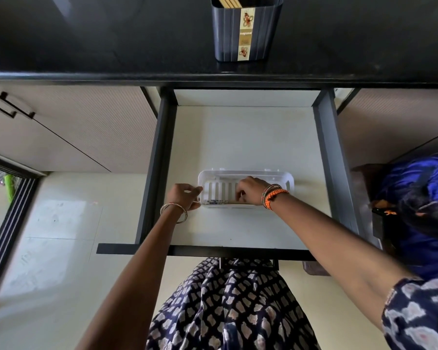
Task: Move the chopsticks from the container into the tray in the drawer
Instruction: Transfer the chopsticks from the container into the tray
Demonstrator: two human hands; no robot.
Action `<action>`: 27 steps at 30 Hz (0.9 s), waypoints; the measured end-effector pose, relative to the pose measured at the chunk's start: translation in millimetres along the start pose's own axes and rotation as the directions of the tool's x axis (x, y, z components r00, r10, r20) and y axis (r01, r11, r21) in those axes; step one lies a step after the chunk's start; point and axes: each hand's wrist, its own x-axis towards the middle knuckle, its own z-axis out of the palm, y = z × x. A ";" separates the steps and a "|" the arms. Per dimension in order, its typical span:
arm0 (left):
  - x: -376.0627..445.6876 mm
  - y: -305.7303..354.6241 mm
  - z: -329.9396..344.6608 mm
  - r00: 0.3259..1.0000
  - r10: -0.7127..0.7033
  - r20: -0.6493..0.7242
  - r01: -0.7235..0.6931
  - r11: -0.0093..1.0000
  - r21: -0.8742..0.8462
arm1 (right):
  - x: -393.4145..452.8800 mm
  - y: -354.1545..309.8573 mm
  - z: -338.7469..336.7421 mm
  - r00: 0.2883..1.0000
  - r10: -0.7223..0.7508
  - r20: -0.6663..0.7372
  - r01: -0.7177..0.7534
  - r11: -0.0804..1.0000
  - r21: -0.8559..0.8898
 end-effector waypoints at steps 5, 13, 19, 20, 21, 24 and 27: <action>-1.0 2.3 -1.1 0.999 -0.015 0.029 0.014 0.999 0.045 | -2.3 -2.2 -0.4 1.000 0.002 -0.013 -0.001 1.000 0.024; -25.1 96.0 -14.7 0.848 0.464 -0.258 -0.448 0.886 0.122 | -22.3 -28.2 -125.7 0.939 -0.012 -0.344 0.209 0.815 0.541; -25.2 227.1 -39.7 0.584 0.787 -0.199 -0.770 0.615 0.169 | -27.9 -43.8 -251.2 0.778 0.151 -0.610 0.421 0.597 0.683; -20.2 239.0 -43.7 0.581 0.790 -0.195 -0.770 0.611 0.181 | -23.8 -44.0 -265.7 0.769 0.171 -0.616 0.436 0.566 0.700; -14.6 246.5 -46.8 0.590 0.785 -0.192 -0.761 0.619 0.195 | -19.0 -43.3 -277.7 0.754 0.200 -0.625 0.446 0.542 0.712; 10.2 259.5 -54.2 0.636 0.755 -0.160 -0.702 0.652 0.287 | 4.5 -37.3 -314.5 0.653 0.355 -0.669 0.443 0.537 0.717; 43.2 260.7 -59.6 0.688 0.724 -0.035 -0.609 0.604 0.514 | 34.7 -30.1 -345.9 0.556 0.482 -0.678 0.358 0.597 0.718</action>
